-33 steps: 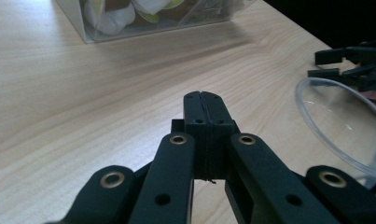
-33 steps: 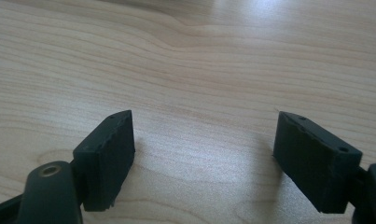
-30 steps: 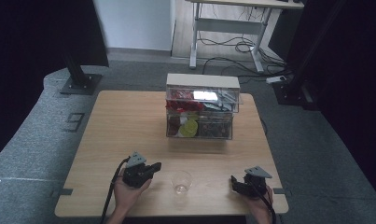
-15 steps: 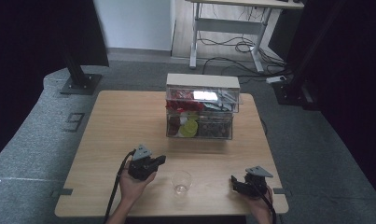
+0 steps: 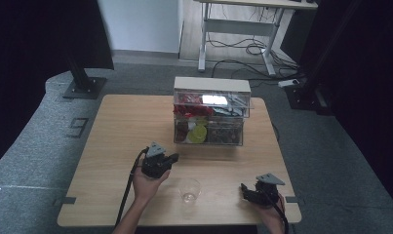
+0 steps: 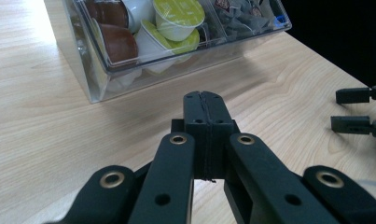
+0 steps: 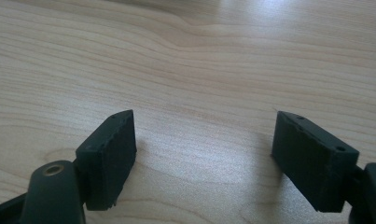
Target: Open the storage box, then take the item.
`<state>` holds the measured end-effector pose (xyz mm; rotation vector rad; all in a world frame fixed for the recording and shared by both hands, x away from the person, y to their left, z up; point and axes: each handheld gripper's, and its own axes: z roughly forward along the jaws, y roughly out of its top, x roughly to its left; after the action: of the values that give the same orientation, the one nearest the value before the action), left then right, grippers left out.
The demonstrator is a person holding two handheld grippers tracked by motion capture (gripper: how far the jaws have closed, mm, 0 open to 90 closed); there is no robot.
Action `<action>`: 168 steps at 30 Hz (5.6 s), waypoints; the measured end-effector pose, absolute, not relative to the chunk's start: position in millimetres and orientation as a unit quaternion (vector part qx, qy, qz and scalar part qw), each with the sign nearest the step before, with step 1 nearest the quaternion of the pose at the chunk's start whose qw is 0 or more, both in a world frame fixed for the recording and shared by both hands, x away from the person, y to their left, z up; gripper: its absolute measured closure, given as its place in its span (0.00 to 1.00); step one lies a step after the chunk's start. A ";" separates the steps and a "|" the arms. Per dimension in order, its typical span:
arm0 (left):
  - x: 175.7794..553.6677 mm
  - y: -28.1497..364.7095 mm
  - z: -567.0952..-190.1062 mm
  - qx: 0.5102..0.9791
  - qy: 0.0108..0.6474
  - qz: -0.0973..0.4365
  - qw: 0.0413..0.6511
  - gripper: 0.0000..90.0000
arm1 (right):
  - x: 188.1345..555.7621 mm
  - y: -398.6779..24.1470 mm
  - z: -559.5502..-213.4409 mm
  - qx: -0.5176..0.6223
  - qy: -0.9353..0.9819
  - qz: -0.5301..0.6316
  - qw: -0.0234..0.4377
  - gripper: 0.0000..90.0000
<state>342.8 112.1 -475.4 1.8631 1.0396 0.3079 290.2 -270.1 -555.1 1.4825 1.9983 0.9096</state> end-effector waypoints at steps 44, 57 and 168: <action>392.3 84.7 -492.7 0.776 0.443 0.128 0.430 0.99 | 291.2 -270.4 -555.2 0.545 0.730 0.333 0.243 0.24; 405.5 84.4 -499.5 0.778 0.454 0.134 0.412 1.00 | 291.4 -270.6 -555.2 0.547 0.729 0.333 0.242 0.23; 426.3 86.0 -409.1 0.761 0.428 0.176 0.455 1.00 | 302.5 -270.0 -533.4 0.553 0.717 0.366 0.217 0.19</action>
<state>426.3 86.0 -409.1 1.8766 1.0560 0.4354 302.5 -270.0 -533.4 1.5318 1.9848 1.0130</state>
